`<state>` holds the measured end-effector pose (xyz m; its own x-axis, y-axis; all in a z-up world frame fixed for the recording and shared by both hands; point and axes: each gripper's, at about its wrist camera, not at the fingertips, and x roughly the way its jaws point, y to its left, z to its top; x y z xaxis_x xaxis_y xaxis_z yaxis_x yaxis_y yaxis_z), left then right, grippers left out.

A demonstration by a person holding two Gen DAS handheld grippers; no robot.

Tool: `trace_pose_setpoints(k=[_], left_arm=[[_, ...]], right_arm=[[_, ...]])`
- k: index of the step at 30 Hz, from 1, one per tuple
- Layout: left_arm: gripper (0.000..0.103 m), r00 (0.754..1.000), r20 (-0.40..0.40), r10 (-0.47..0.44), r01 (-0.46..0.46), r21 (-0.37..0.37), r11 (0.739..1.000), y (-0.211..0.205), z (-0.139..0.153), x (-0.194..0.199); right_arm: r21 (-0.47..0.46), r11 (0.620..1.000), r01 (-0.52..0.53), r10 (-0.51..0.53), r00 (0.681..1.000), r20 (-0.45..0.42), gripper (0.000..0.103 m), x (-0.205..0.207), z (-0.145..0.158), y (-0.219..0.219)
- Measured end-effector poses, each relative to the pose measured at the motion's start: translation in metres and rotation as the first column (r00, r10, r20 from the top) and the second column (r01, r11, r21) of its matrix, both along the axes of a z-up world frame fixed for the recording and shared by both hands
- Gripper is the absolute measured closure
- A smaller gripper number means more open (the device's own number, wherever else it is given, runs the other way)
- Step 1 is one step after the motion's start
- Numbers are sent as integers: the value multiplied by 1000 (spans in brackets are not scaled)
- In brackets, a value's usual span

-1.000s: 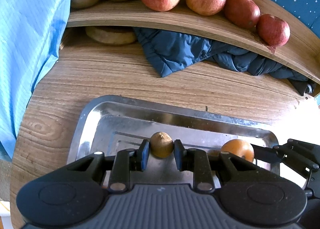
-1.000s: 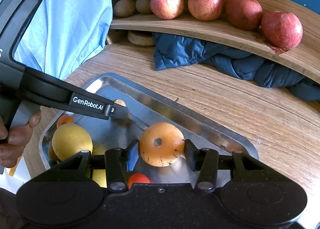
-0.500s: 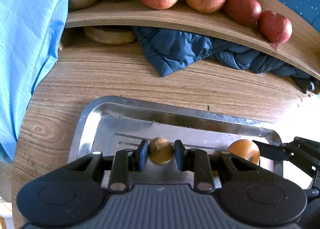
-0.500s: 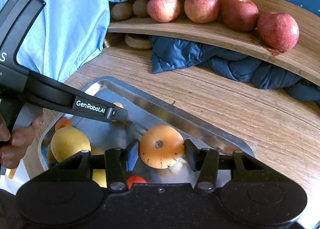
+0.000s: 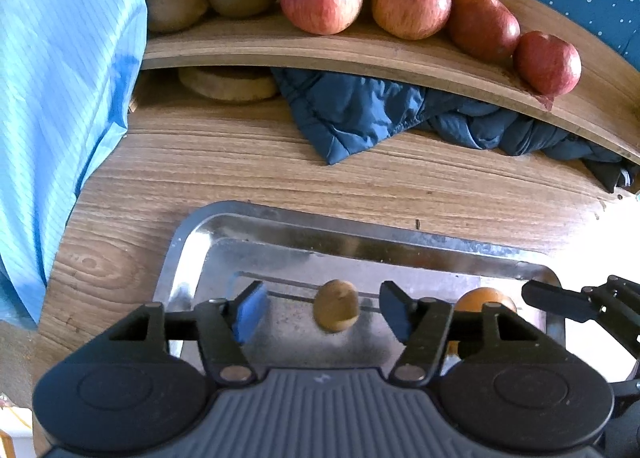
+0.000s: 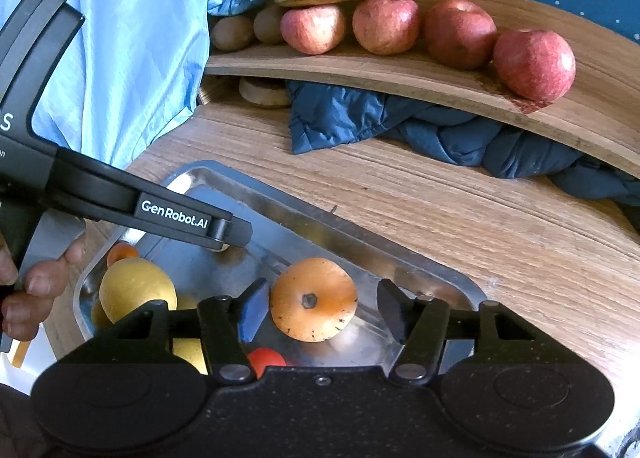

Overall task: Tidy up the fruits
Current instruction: 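Open both tools to release the fruits on the tray and lift away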

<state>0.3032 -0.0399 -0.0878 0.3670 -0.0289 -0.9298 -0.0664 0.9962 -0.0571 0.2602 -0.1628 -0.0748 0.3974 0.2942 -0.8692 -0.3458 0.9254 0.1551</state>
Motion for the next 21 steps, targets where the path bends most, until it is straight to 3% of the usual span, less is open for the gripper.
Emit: trace_pose_setpoints(k=[21], left_arm=[[6,996,79,33,-35,30,999,3,21,-21]], right_arm=[[-35,996,82,-79,994,76,6,-20,20,-15]])
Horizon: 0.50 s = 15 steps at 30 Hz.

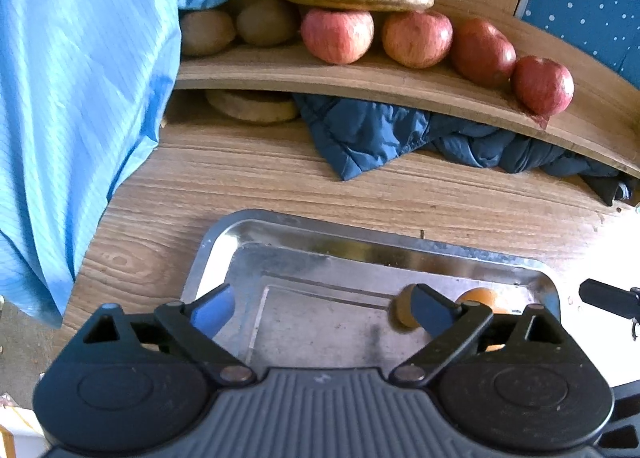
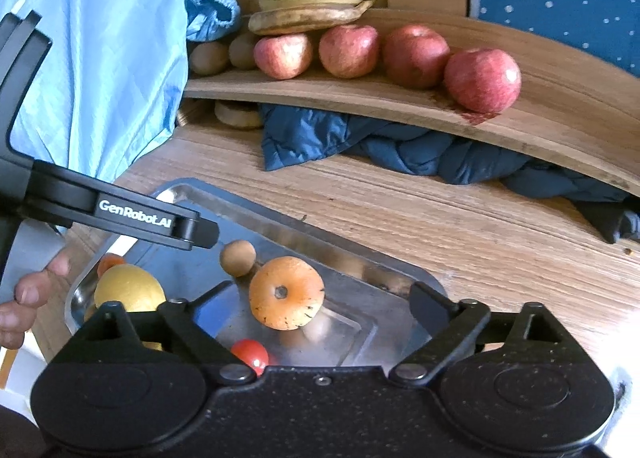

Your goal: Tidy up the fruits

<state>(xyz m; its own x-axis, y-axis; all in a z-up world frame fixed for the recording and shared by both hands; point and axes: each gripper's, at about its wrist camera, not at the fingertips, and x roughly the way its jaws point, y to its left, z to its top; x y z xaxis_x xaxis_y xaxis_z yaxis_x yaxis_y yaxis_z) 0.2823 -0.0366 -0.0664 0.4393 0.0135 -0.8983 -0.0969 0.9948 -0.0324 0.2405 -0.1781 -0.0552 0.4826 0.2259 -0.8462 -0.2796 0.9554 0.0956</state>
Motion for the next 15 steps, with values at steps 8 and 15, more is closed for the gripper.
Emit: trace_pose_setpoints(k=[8,15], left_arm=[[3,999,32,11,-12,17,1000,1,8,-13],[3,997,70,27,-28,24,999,4,18,-30]], right_arm=[[-9,999,42,-42,998,36,1,-11,11,-8],[-16,997,73,-71,995,75,1,-22,22,-13]])
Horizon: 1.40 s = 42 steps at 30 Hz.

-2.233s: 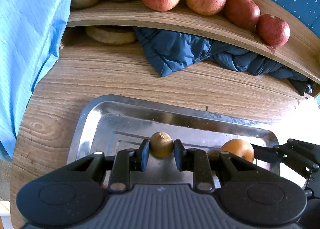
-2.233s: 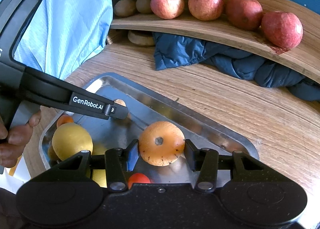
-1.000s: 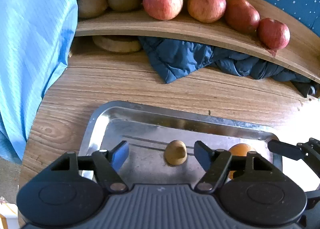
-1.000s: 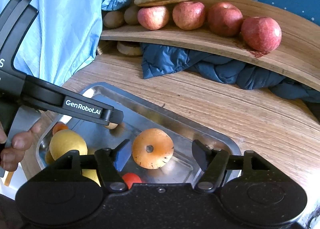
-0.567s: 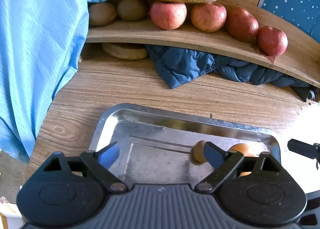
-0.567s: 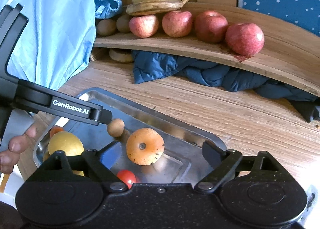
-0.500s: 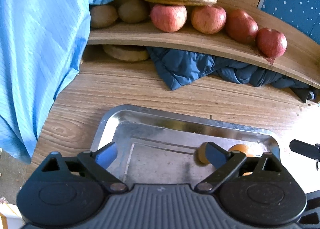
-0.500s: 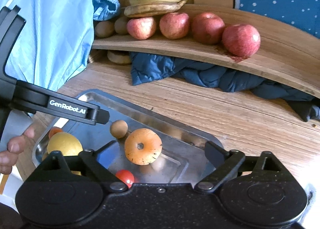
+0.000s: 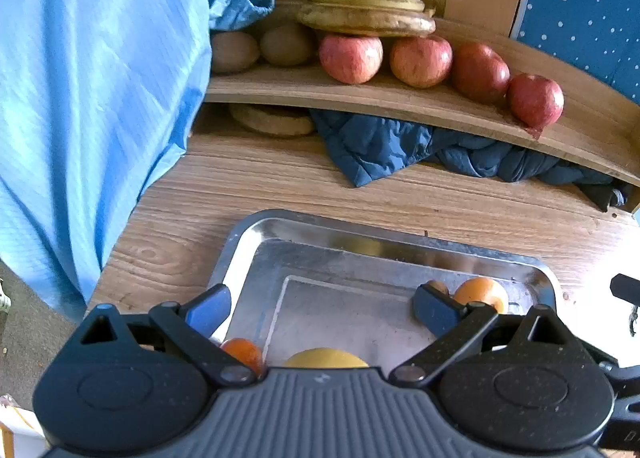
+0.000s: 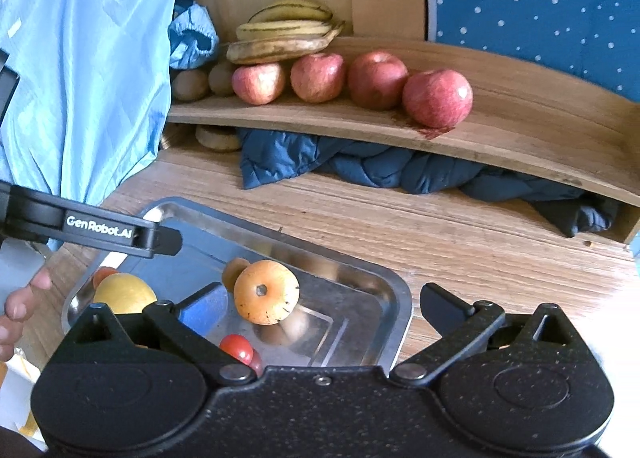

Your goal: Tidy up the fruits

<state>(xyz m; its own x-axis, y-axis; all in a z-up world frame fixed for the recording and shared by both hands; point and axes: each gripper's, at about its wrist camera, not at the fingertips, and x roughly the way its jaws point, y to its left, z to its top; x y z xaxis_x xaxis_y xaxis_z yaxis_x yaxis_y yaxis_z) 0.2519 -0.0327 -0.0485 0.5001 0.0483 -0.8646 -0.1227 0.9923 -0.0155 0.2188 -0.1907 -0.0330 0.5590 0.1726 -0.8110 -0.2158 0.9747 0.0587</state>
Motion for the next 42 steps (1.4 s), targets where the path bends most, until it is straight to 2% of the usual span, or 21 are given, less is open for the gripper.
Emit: trace_pose_setpoints(k=[14,23,33,42], left_arm=[[3,997,71,-4,2,27,1000,4,17,-32],[3,995,101,-12,10,15,1000,11,21,-42],[3,992,117,-57,57,-1,998,29,25,-53],[3,985,133,-114,117,-15,993,43,27,-71]], right_arm=[[10,1000,13,-14,998,63,1,-23,19,2],[10,1000,2,-3,996,94,1,-33,29,12],[-1,998,61,-61,992,114,1,-43,38,23],[6,989,146,-146,982,123,1,-69,43,40]])
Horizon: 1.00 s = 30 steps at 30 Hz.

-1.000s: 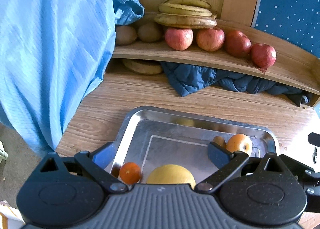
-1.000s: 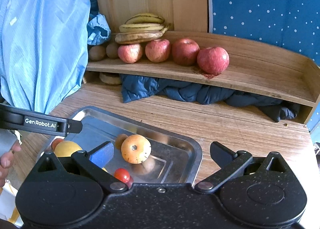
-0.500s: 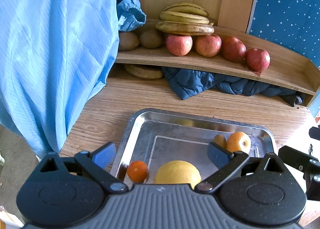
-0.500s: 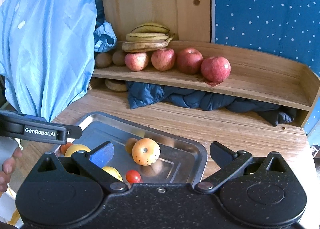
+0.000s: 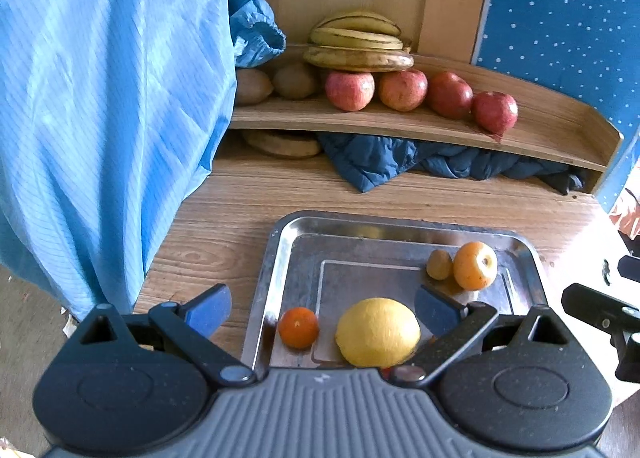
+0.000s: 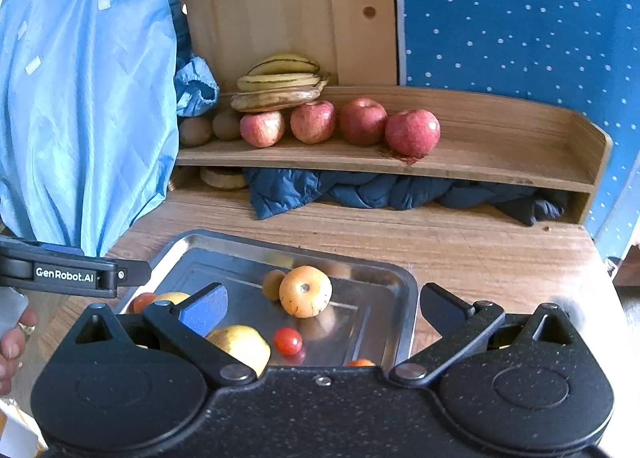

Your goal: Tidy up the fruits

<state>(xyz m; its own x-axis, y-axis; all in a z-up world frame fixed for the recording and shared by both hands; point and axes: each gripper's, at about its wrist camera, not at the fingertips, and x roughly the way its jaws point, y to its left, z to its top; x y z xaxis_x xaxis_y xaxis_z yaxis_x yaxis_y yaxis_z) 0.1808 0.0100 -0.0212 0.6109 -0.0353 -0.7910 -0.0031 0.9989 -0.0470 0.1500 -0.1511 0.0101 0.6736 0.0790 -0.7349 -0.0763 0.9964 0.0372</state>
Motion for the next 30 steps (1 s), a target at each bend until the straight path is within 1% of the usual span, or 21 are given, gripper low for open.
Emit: trace_pose_setpoints(k=[15,30], left_arm=[[1,994,23,-107,107,-27,994,18,6,-38],[1,985,56,-166,167,-31,985,48,16,-74]], right_arm=[[-22,994,105,-105,994,34,1,-52,12,26],[-22,984,175,-173,982,73,1,-100,19,64]])
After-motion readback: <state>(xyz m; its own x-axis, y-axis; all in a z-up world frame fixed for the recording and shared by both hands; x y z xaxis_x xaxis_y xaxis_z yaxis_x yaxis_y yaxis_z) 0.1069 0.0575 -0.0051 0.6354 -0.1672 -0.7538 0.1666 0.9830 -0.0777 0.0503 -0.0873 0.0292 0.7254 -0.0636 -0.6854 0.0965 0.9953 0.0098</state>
